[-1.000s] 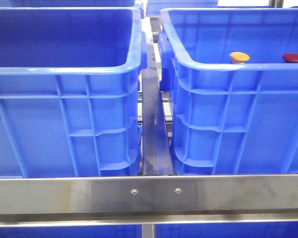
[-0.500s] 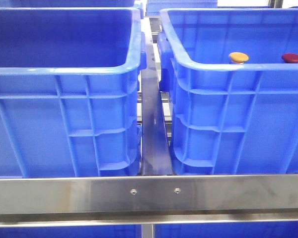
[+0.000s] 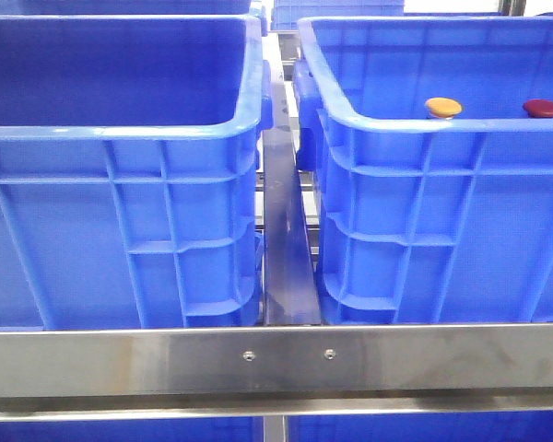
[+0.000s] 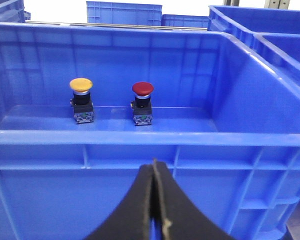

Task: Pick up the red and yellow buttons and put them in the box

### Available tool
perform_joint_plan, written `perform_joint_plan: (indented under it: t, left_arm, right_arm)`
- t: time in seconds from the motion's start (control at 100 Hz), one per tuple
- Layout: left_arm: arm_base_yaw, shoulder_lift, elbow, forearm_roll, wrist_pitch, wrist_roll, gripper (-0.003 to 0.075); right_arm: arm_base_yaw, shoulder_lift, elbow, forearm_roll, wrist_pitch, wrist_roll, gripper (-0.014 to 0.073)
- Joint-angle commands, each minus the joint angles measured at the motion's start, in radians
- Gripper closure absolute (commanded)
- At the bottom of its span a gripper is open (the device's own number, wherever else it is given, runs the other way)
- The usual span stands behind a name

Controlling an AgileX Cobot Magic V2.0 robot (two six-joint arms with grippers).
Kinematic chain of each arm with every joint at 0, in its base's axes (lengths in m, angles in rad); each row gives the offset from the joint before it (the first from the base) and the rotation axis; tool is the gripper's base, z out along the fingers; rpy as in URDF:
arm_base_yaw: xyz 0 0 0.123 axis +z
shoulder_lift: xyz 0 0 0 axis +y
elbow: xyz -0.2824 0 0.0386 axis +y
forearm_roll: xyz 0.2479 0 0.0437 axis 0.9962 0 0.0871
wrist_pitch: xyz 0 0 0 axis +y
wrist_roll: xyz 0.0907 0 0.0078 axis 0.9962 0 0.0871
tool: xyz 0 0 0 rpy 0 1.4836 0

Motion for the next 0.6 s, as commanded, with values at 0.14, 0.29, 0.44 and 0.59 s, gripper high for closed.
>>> perform_joint_plan:
  t: [0.14, 0.29, 0.44, 0.59]
  left_arm:
    - [-0.005, -0.030, 0.053, -0.009, -0.075, -0.009, 0.0740]
    - [-0.005, -0.030, 0.053, -0.009, -0.075, -0.009, 0.0740]
    - [-0.005, -0.030, 0.053, -0.009, -0.075, -0.009, 0.0740]
    - [-0.005, -0.030, 0.053, -0.009, -0.075, -0.009, 0.0740]
  right_arm:
    - [-0.001, -0.025, -0.016, 0.001, -0.103, 0.041, 0.0655]
    - [-0.001, -0.025, -0.016, 0.001, -0.104, 0.041, 0.0655]
    - [-0.001, -0.025, -0.016, 0.001, -0.092, 0.041, 0.0655]
    - [-0.001, -0.025, -0.016, 0.001, -0.092, 0.041, 0.0655]
